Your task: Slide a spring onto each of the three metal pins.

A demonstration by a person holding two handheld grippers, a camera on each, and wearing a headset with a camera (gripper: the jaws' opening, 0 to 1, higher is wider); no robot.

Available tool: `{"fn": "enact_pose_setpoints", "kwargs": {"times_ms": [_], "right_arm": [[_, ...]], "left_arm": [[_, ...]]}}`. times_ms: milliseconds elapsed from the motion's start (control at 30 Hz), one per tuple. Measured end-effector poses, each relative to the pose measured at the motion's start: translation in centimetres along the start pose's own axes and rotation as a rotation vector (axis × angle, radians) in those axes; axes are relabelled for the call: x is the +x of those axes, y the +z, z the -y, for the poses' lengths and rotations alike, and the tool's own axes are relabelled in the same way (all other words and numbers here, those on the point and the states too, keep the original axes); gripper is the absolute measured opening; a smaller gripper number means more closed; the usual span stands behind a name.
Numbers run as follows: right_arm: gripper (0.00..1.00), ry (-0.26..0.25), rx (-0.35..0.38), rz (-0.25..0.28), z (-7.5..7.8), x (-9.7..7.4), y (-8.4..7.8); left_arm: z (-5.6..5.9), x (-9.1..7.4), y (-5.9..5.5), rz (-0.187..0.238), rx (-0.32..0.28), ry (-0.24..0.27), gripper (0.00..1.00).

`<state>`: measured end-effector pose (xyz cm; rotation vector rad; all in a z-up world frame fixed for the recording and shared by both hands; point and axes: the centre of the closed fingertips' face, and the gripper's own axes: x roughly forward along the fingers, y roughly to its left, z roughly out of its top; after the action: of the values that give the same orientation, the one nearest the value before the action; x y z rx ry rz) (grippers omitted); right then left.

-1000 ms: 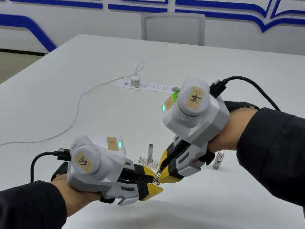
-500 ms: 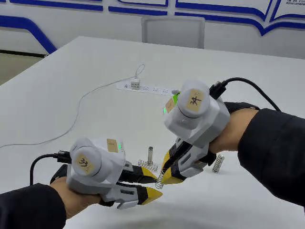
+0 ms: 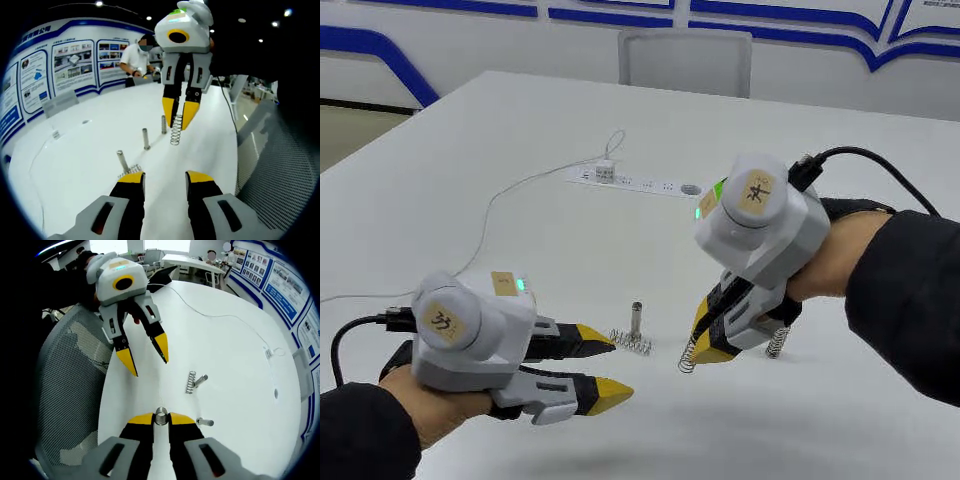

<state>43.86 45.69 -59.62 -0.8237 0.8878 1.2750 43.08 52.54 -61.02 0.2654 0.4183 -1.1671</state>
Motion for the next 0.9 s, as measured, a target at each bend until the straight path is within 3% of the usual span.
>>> {"fn": "enact_pose_setpoints", "kwargs": {"times_ms": [467, 733, 900], "right_arm": [[0.12, -0.108, 0.047, -0.045, 4.5, -2.4, -1.9], [0.12, -0.145, 0.043, -0.079, 6.4, -1.6, -1.9], [0.12, -0.140, 0.062, -0.092, 7.1, -0.8, -2.2]], "left_arm": [[-1.0, -1.9, -0.3, 0.036, -0.069, 0.088, 0.47], [-0.9, -1.8, -0.3, 0.042, -0.078, 0.094, 0.51], [-0.8, -1.8, -0.3, 0.042, -0.080, 0.094, 0.53]]}}
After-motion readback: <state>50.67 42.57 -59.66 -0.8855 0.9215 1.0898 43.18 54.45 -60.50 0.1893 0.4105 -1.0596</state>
